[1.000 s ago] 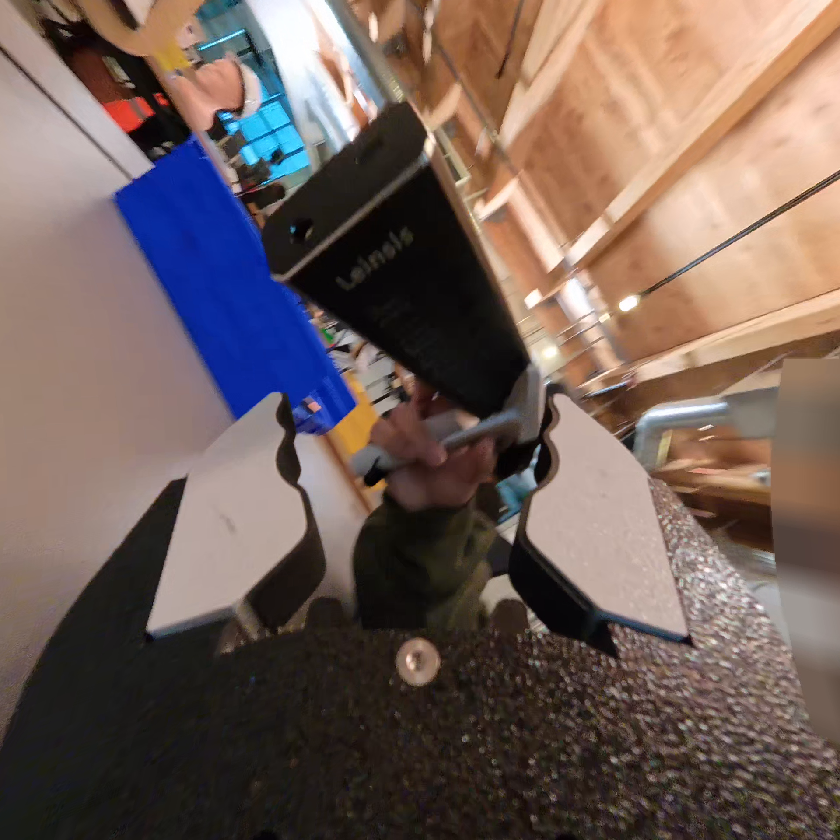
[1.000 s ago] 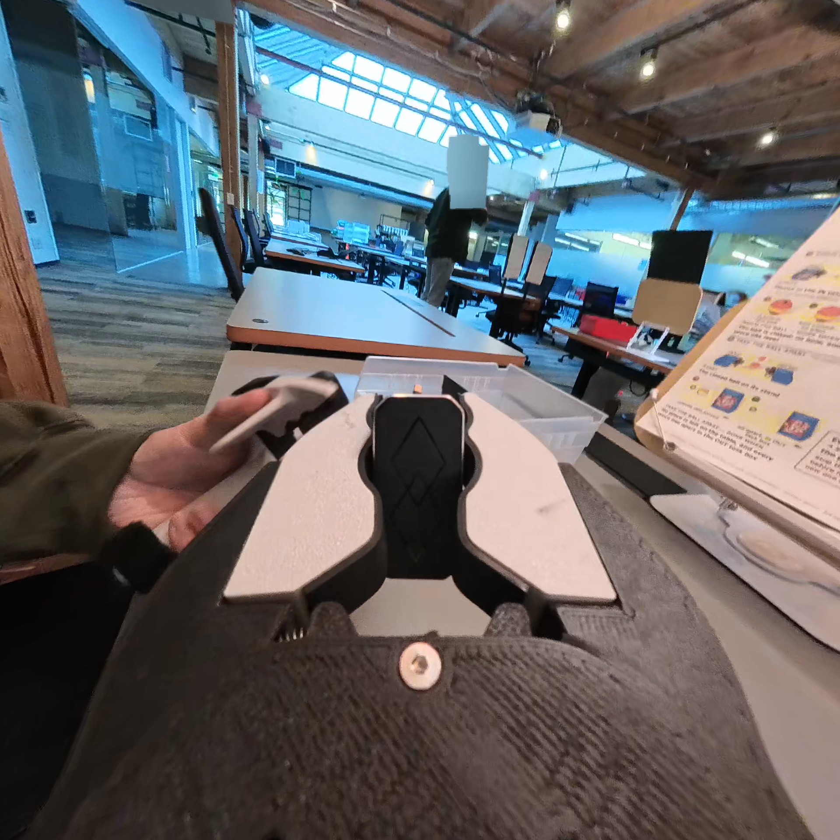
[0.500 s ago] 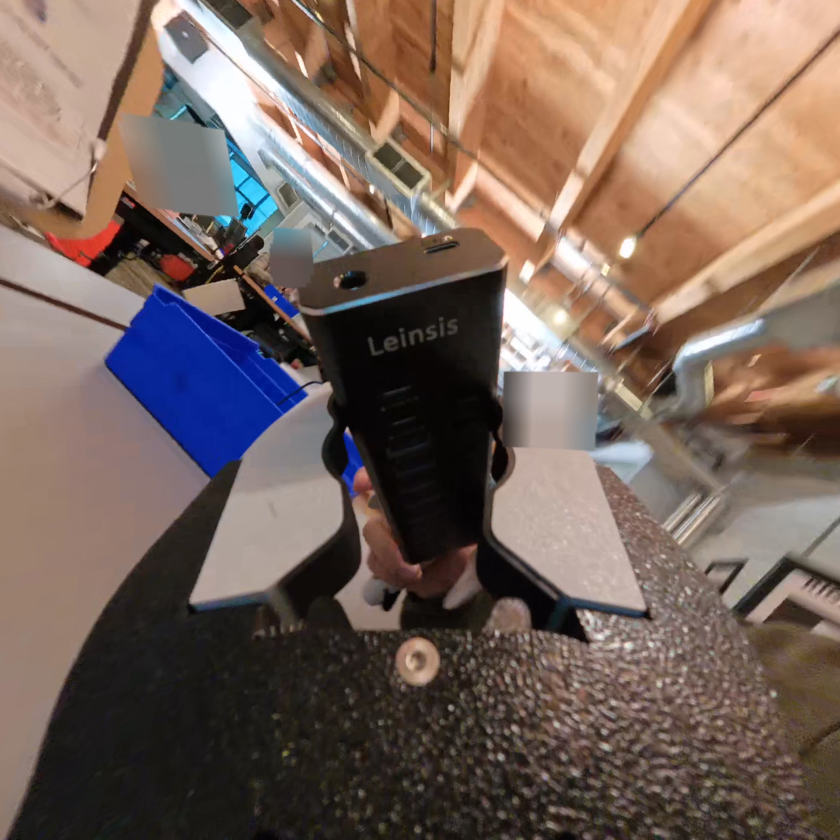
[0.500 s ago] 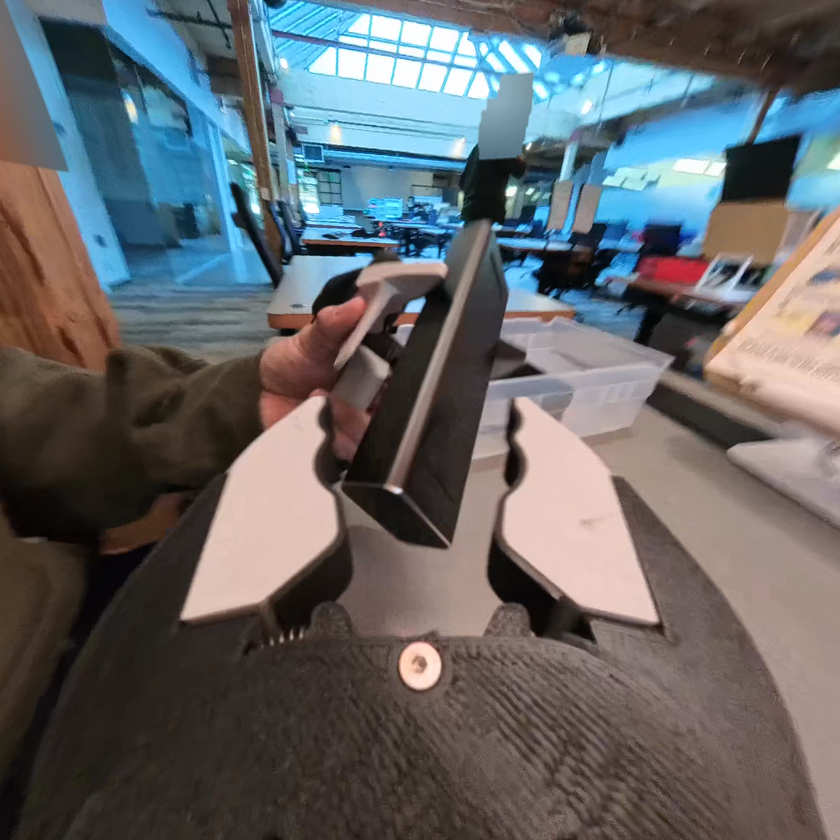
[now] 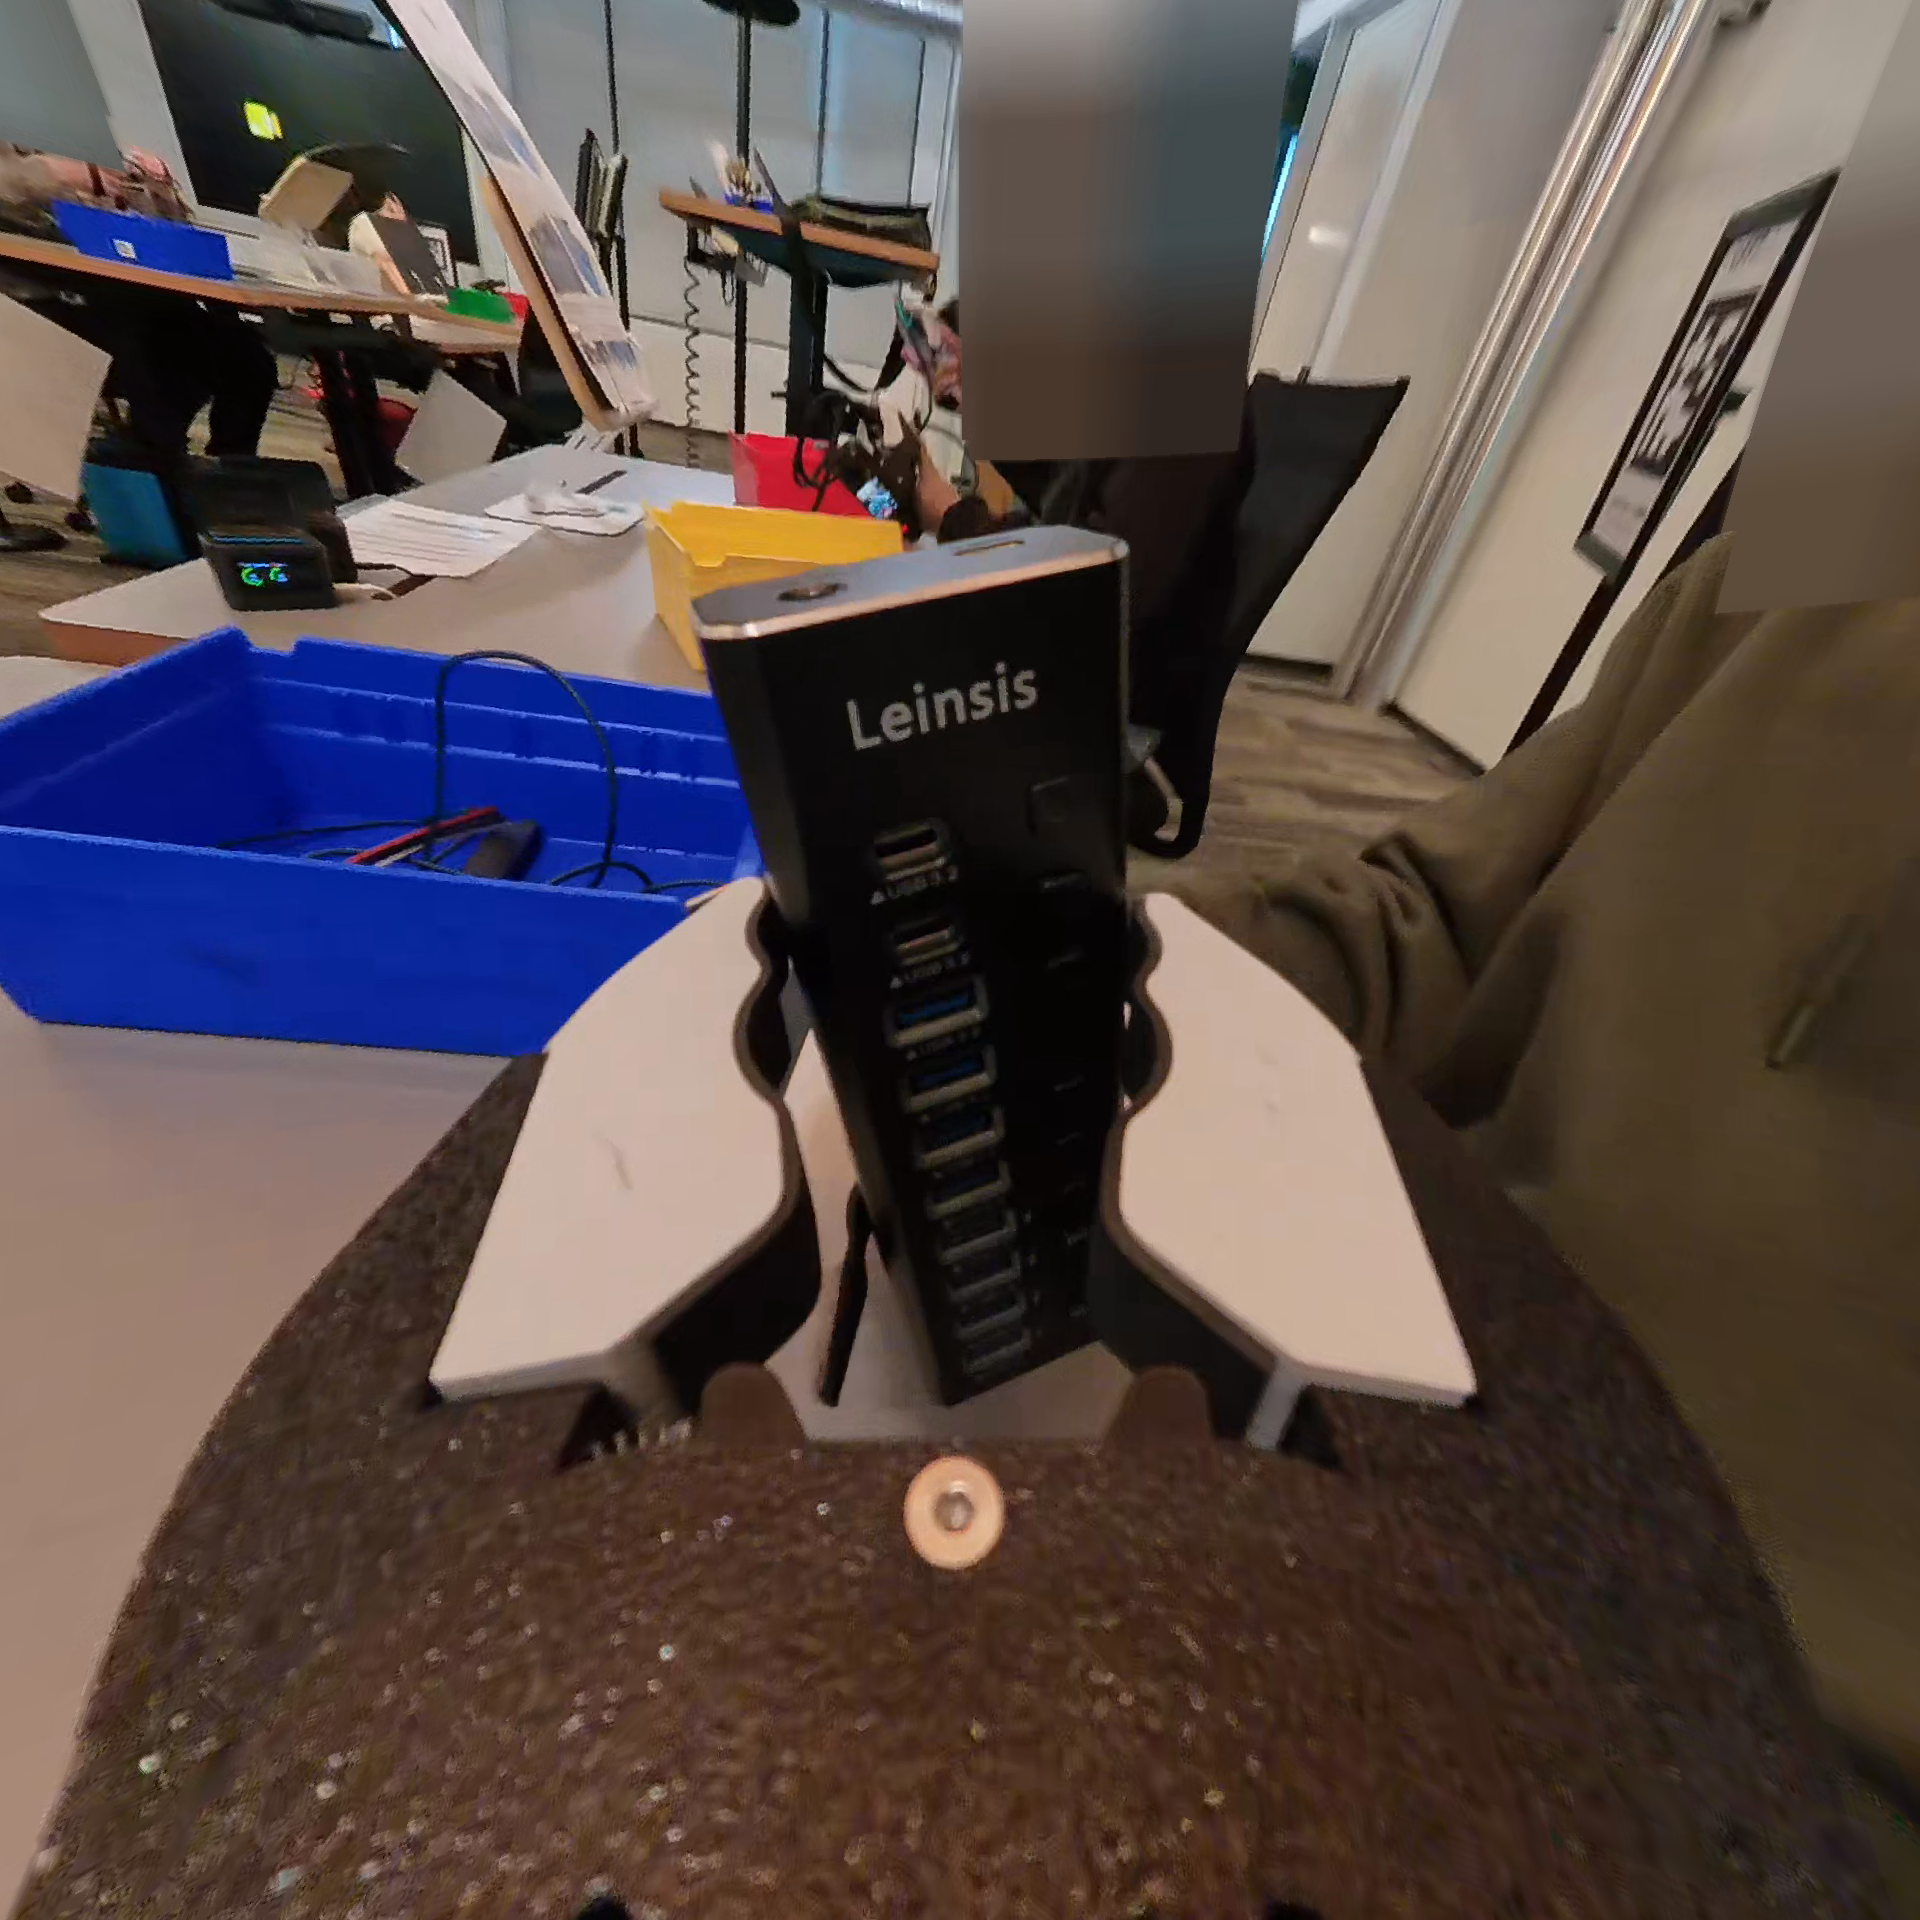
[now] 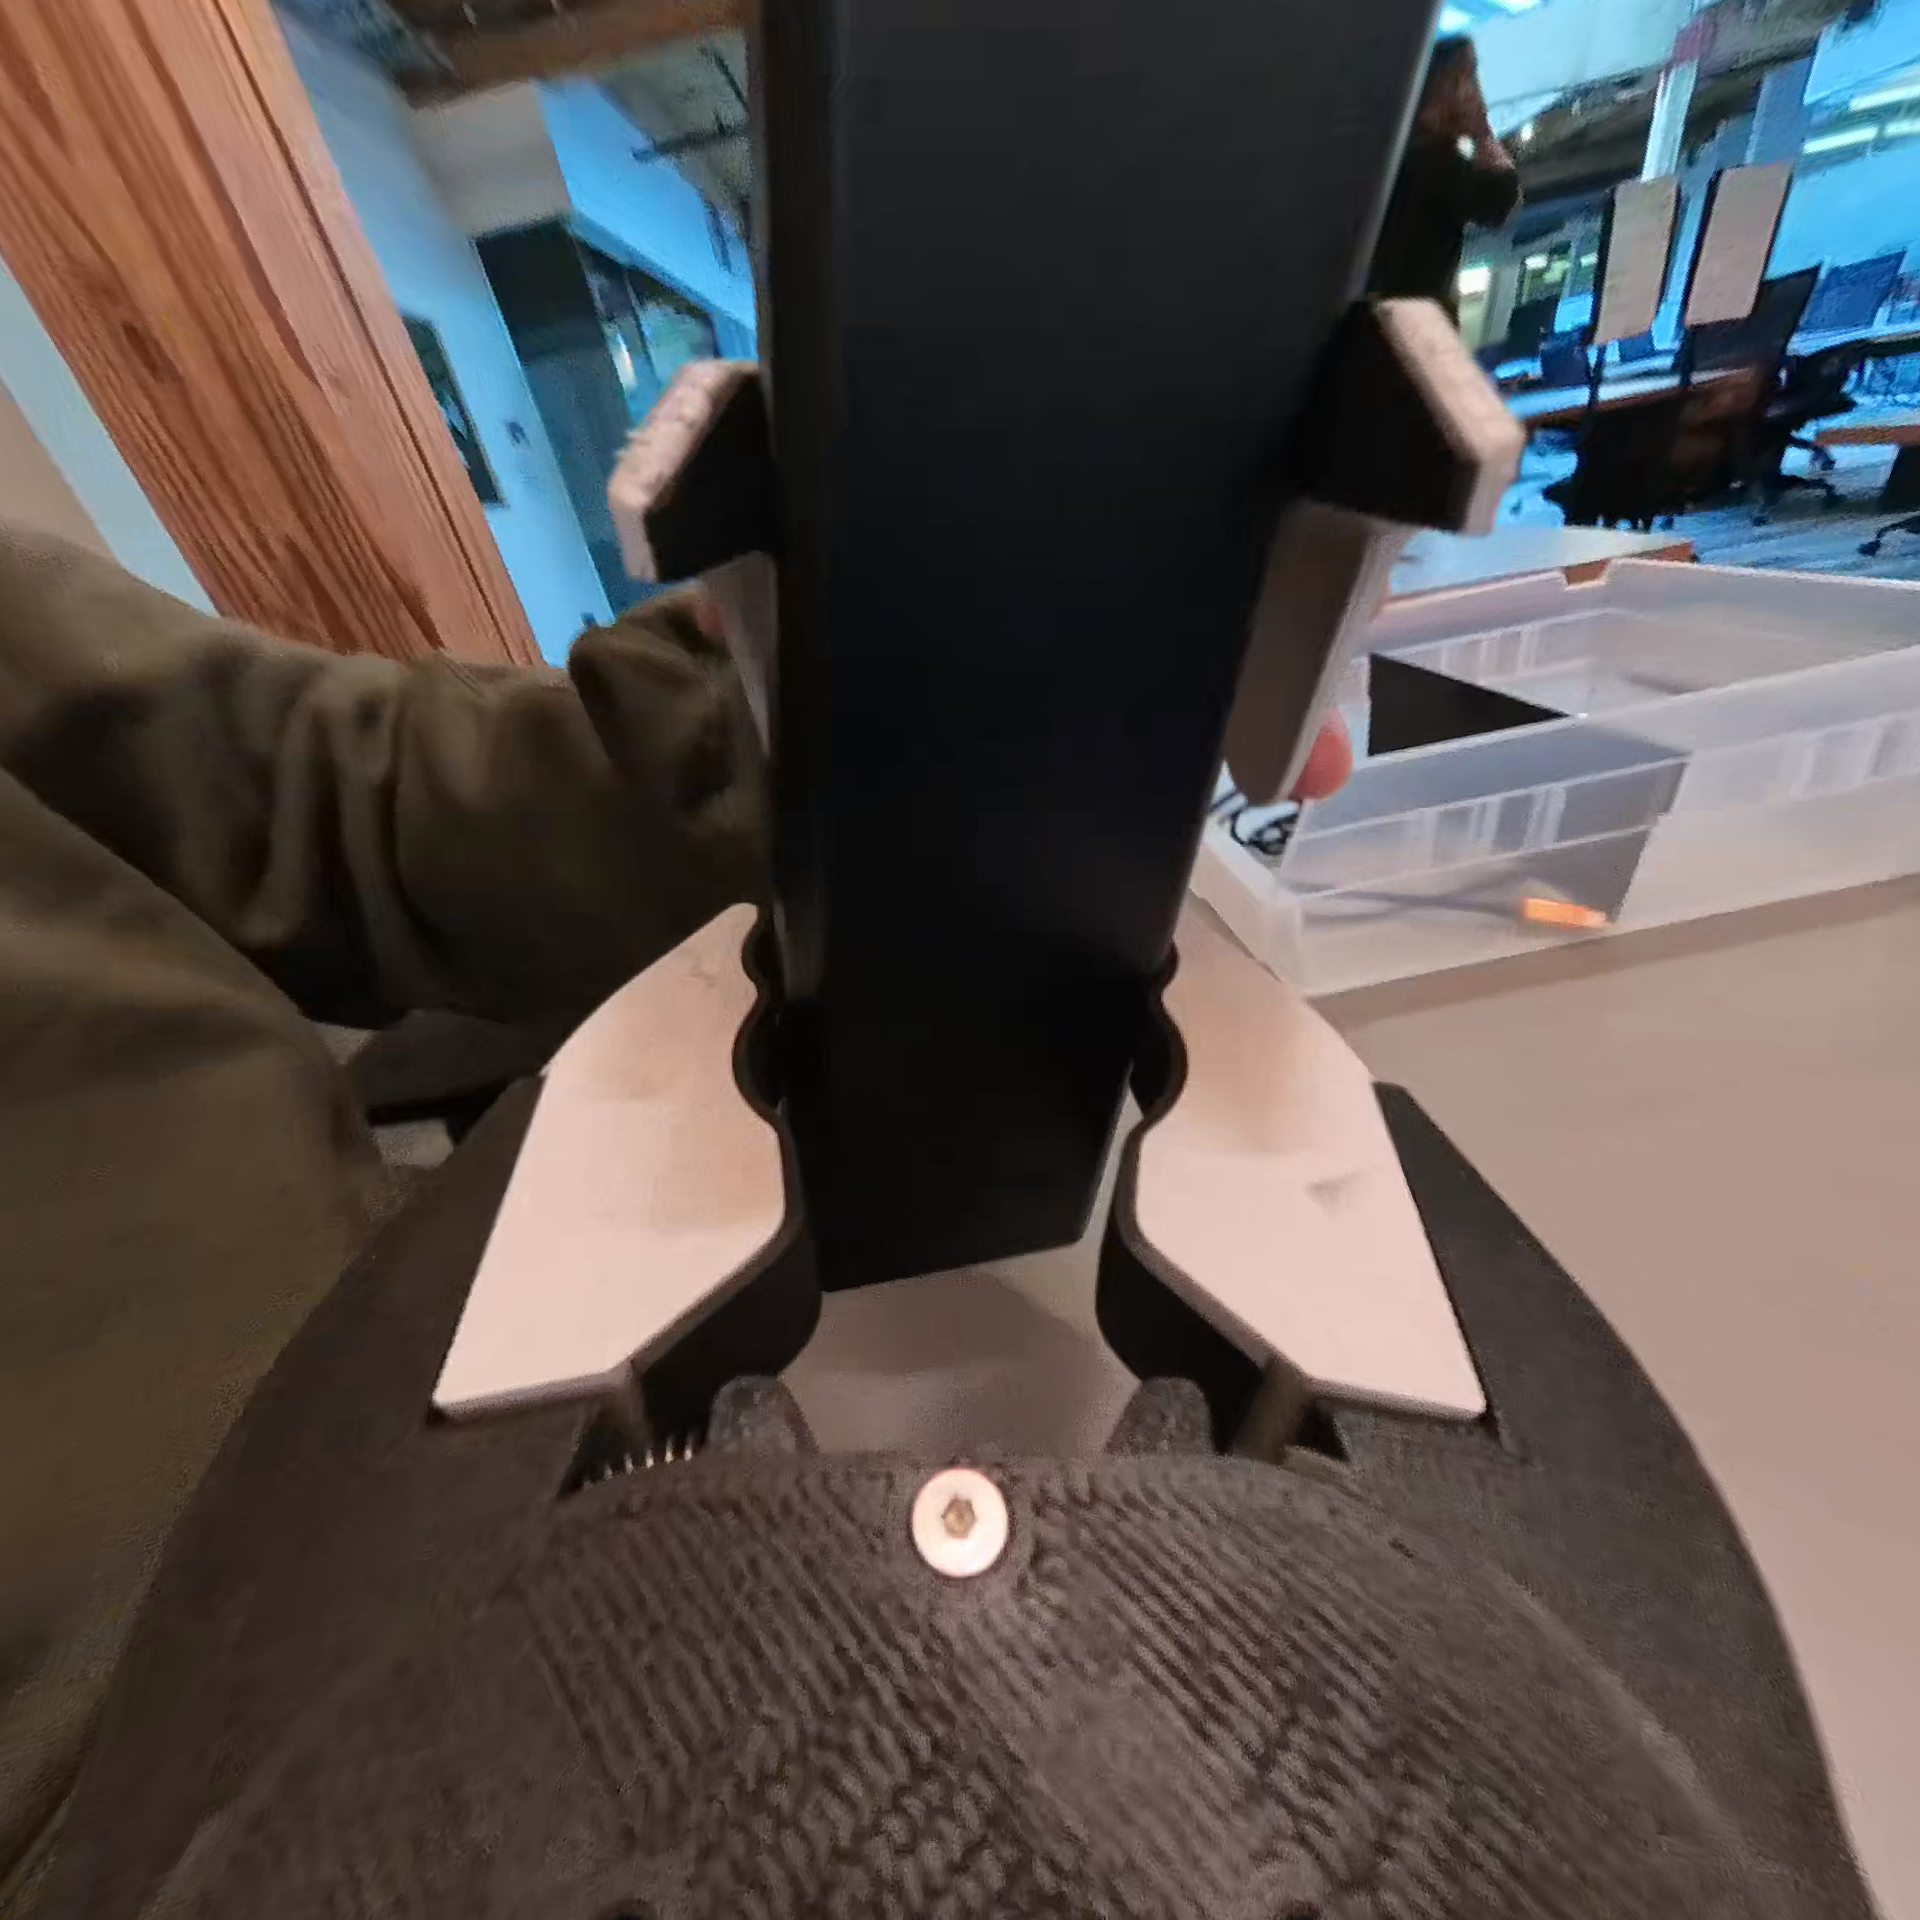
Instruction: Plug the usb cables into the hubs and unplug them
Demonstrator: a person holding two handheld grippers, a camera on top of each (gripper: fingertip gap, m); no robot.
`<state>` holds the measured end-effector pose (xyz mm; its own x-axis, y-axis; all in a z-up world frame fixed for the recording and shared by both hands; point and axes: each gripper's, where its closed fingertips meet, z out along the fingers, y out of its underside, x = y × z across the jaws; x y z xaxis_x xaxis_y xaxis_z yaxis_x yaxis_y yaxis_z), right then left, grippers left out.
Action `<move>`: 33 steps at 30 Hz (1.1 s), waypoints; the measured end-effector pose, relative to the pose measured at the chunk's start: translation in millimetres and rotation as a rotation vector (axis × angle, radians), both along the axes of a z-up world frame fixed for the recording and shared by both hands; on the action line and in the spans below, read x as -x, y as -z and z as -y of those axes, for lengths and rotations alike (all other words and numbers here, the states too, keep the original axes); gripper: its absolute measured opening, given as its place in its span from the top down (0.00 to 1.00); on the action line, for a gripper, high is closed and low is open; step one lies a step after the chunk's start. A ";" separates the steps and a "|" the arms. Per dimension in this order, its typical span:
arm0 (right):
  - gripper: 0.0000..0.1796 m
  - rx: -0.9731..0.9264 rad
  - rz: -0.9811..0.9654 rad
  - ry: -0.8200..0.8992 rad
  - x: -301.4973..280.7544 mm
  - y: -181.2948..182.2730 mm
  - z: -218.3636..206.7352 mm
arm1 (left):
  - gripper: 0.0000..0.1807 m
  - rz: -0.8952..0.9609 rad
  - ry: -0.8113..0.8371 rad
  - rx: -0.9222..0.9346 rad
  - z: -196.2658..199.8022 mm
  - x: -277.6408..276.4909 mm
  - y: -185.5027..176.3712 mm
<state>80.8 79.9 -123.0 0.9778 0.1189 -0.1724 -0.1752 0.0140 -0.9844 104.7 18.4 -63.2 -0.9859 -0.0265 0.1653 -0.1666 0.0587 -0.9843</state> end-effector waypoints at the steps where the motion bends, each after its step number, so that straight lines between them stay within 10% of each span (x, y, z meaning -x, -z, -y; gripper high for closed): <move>1: 0.63 0.021 0.027 0.022 -2.4 3.3 0.0 | 0.66 0.021 -0.004 -0.029 1.1 -0.1 3.0; 13: 0.64 0.194 0.212 0.285 -38.8 30.1 6.9 | 0.65 0.160 -0.326 -0.269 -8.3 -17.4 23.9; 33: 0.62 0.095 0.123 0.168 -23.4 15.7 5.8 | 0.67 0.102 -0.067 -0.281 7.7 -2.1 40.3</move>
<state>104.3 74.1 -138.7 0.9969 -0.0581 -0.0531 -0.0567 -0.0610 -0.9965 106.9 10.7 -103.5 -0.9916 -0.1222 0.0424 -0.0801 0.3229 -0.9430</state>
